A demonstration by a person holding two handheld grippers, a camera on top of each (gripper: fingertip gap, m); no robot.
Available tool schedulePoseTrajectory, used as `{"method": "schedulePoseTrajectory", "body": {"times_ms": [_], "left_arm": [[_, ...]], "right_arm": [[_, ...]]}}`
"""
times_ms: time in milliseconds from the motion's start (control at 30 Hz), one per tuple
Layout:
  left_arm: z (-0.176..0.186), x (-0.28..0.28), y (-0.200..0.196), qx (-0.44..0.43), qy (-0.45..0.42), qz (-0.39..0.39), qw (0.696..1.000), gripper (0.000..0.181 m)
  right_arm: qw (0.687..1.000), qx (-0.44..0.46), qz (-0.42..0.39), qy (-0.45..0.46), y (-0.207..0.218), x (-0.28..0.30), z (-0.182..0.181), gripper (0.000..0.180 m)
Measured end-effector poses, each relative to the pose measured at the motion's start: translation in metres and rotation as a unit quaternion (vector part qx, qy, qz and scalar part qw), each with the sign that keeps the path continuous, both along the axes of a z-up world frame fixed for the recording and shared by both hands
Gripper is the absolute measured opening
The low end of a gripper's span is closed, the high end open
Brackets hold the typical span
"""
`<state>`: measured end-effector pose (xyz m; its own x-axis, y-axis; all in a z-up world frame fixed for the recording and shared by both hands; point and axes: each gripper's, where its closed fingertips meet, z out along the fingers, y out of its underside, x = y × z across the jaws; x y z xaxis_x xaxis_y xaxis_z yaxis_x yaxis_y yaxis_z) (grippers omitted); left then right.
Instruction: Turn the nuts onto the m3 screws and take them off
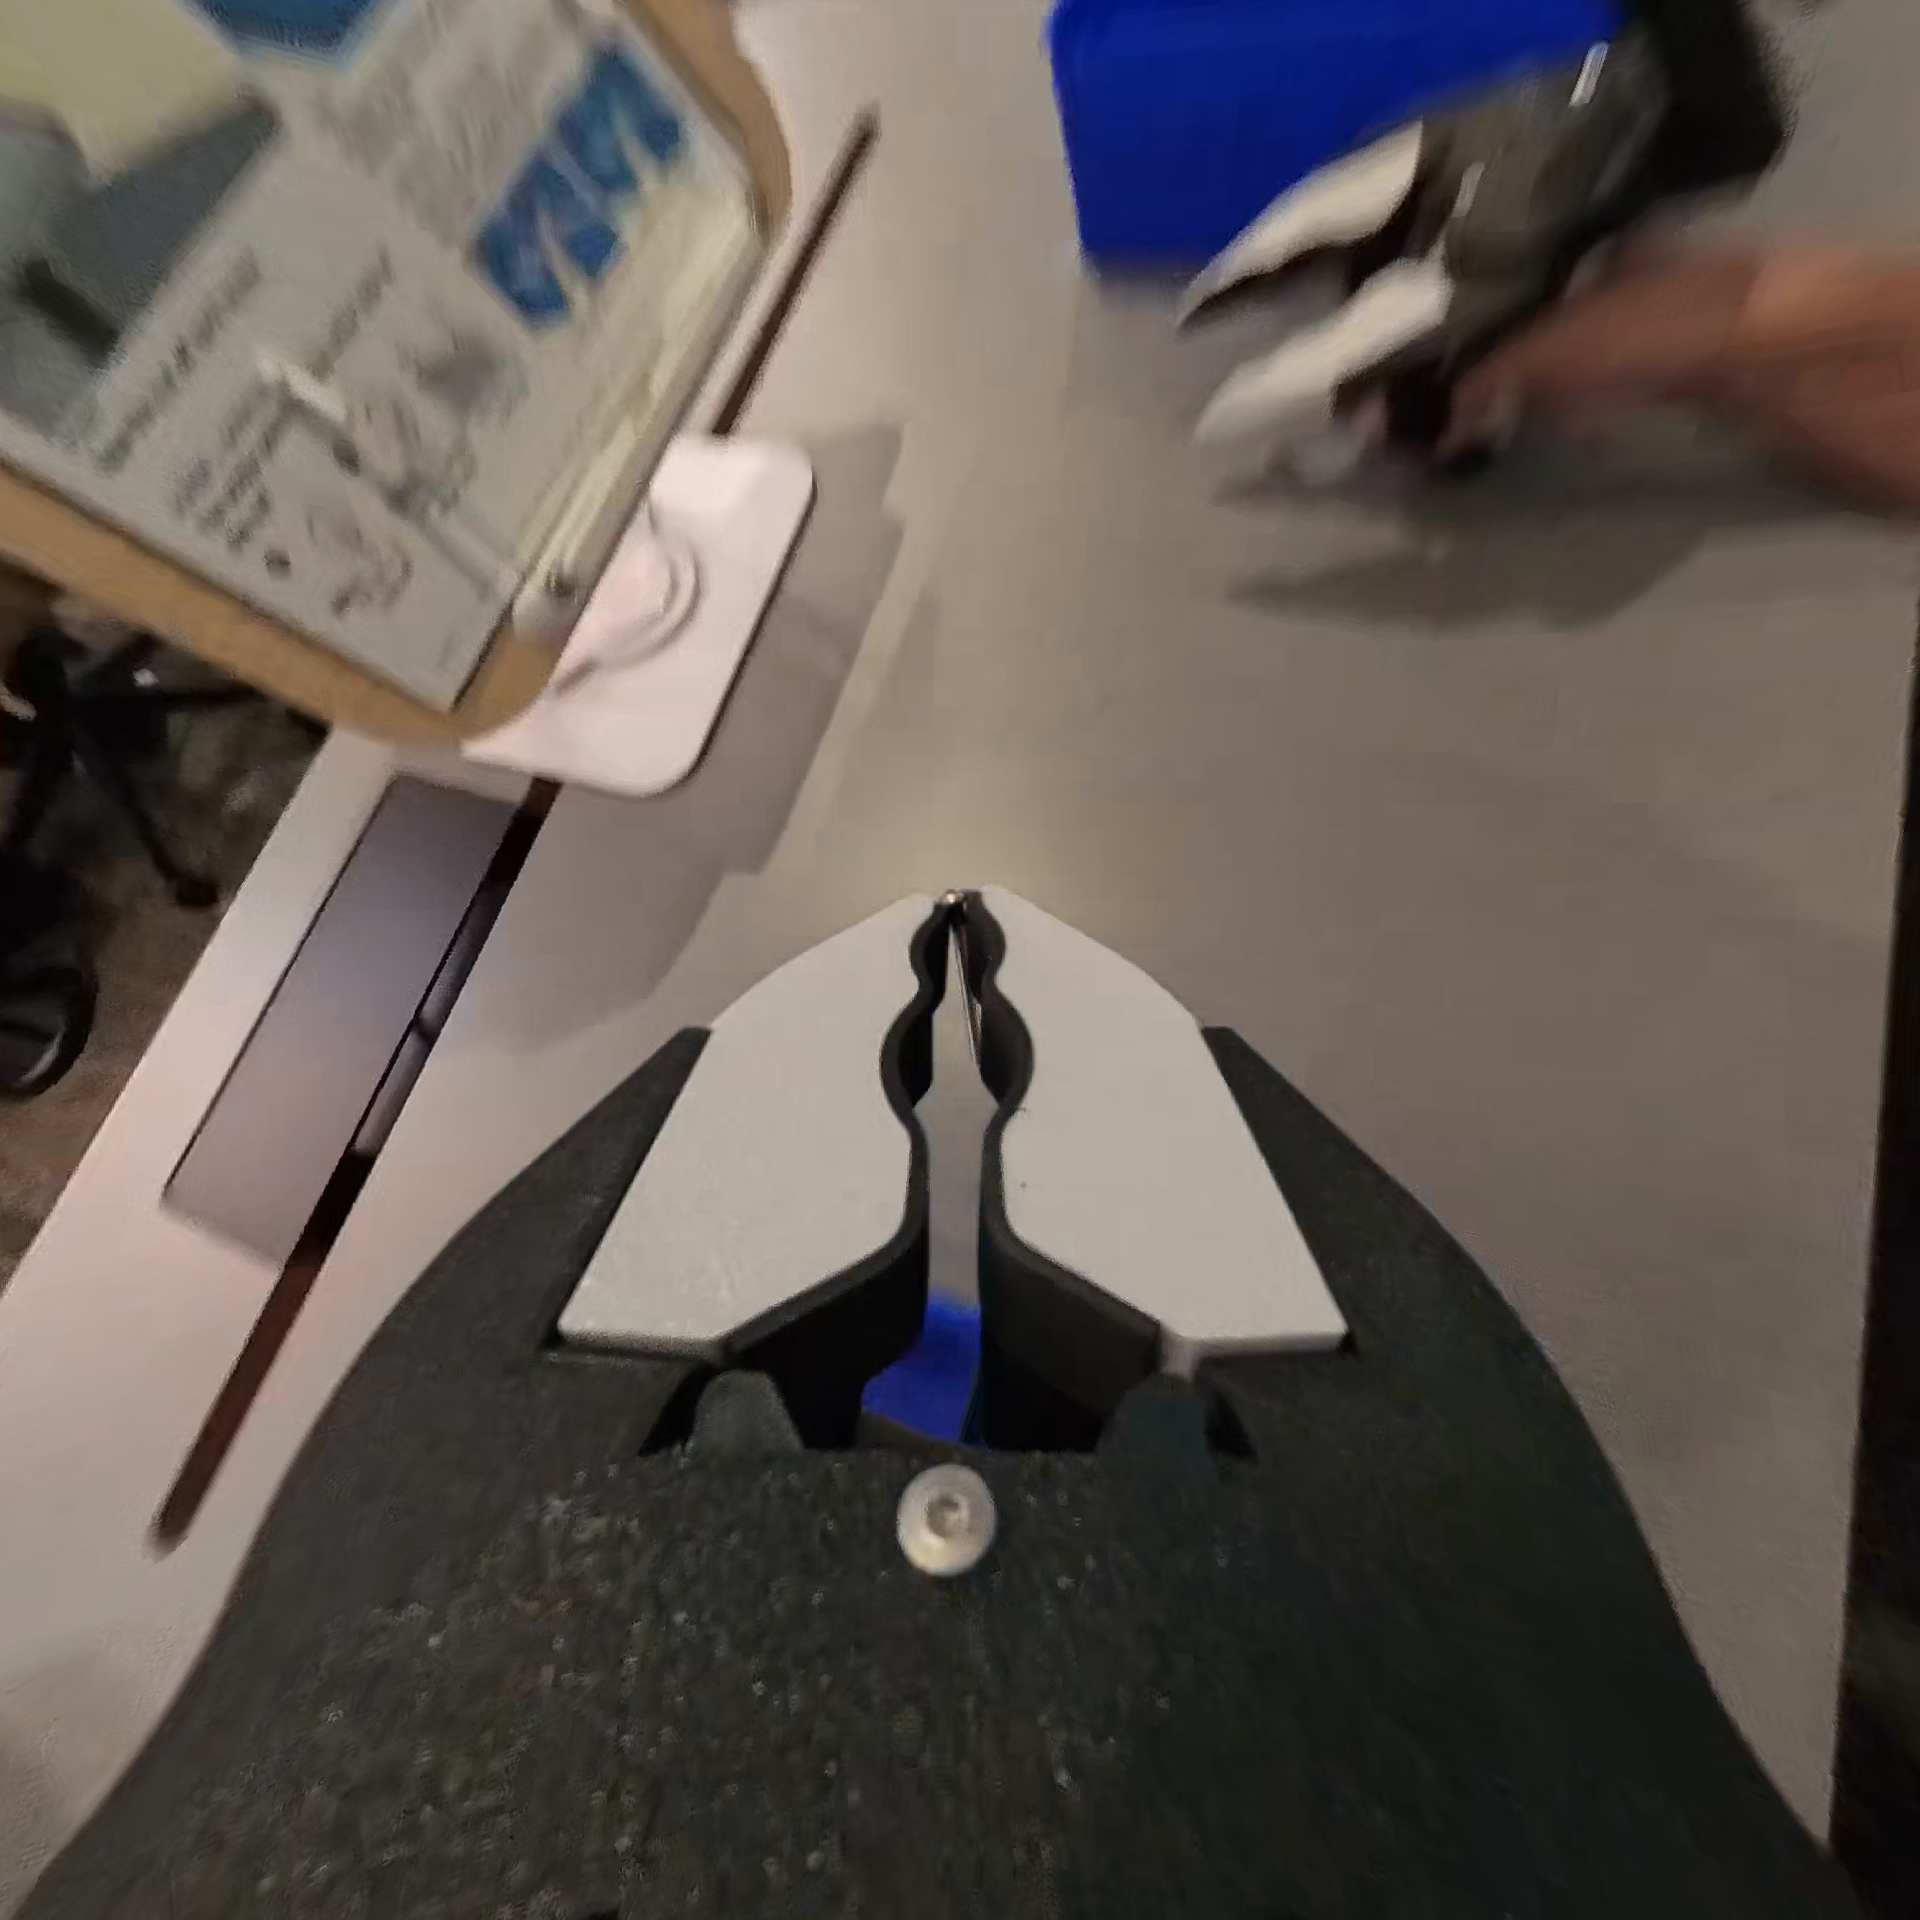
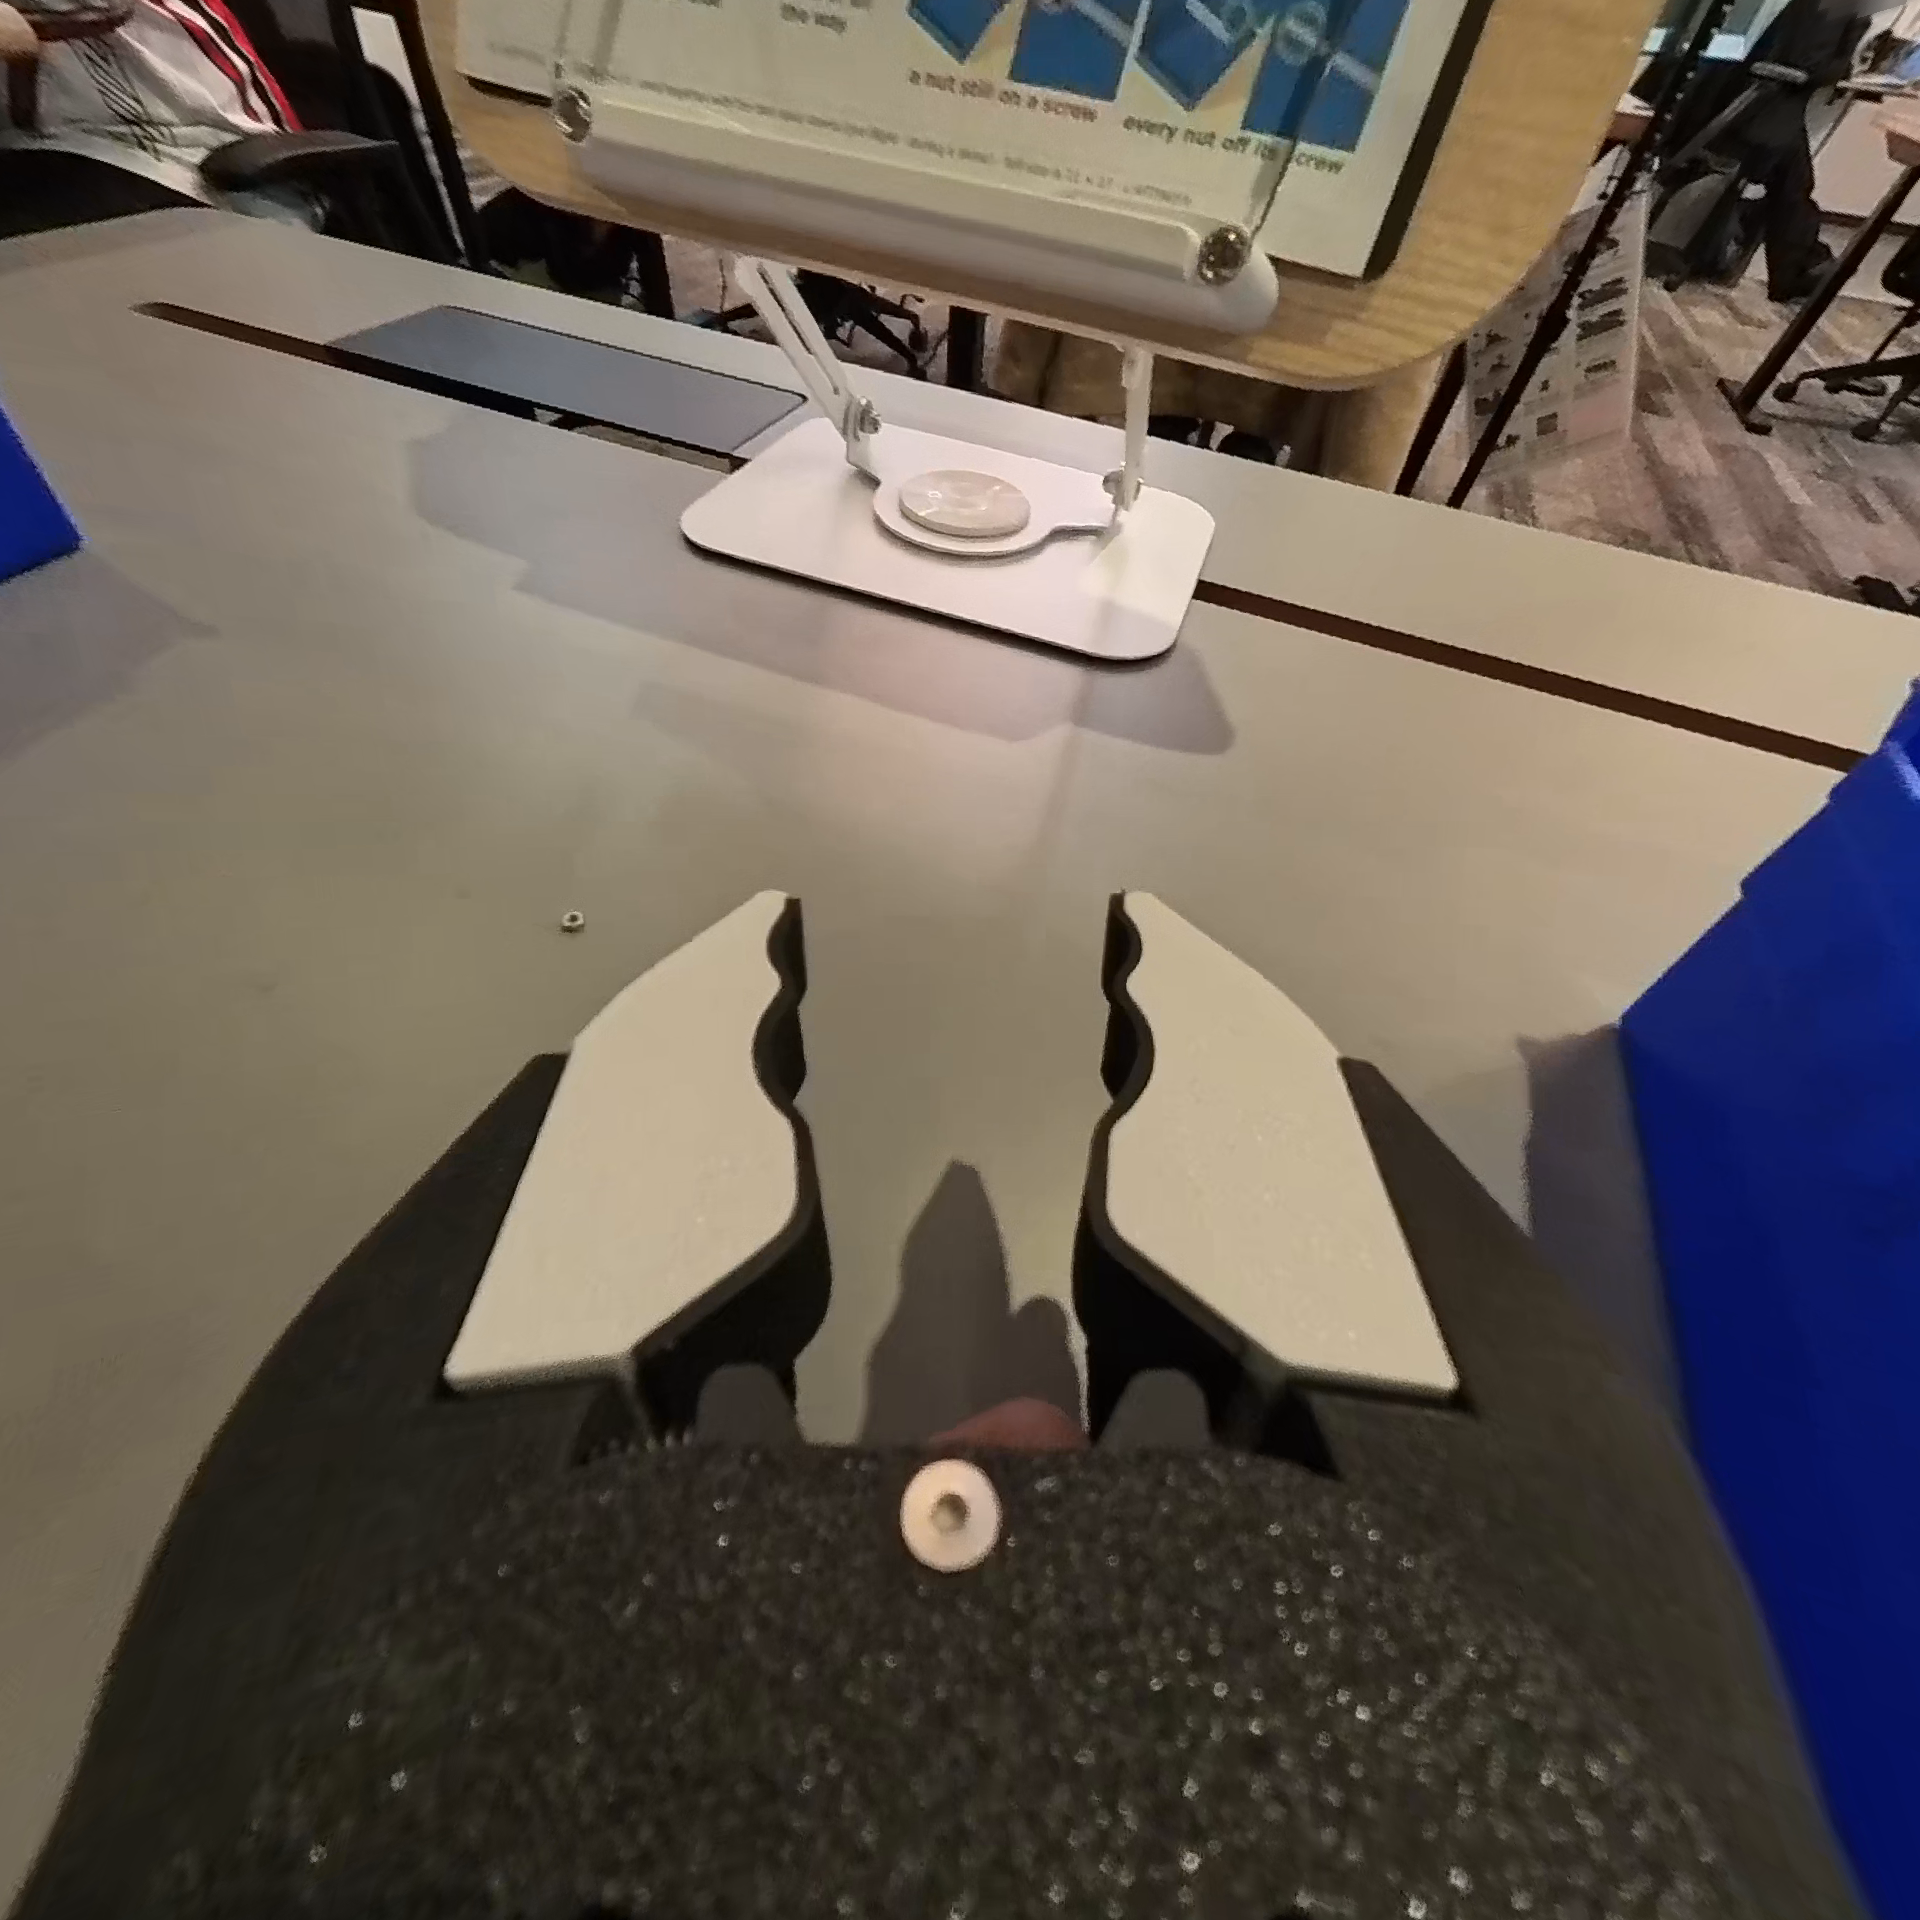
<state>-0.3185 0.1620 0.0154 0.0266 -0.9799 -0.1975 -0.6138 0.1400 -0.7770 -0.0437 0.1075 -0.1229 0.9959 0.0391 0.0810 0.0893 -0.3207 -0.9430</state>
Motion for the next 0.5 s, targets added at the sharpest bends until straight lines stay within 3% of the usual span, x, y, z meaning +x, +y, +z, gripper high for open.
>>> {"method": "schedulePoseTrajectory", "body": {"times_ms": [167,267,367,500], "left_arm": [[-0.009,0.061,-0.042,0.002,-0.096,0.072,0.993,0.003],[-0.014,0.087,-0.077,-0.061,-0.19,0.08,0.977,0.003],[-0.021,0.101,-0.094,-0.117,-0.256,0.075,0.957,0.003],[-0.02,0.114,-0.104,-0.159,-0.309,0.054,0.936,0.002]], "right_arm": [[0.999,0.006,0.033,0.005,-0.001,-0.009,0.002,0.054],[0.996,0.018,0.084,0.023,-0.005,-0.025,0.008,0.049],[0.984,0.031,0.176,0.019,-0.015,-0.054,0.013,0.047],[0.942,0.054,0.322,0.077,-0.049,-0.11,0.031,0.031]]}}
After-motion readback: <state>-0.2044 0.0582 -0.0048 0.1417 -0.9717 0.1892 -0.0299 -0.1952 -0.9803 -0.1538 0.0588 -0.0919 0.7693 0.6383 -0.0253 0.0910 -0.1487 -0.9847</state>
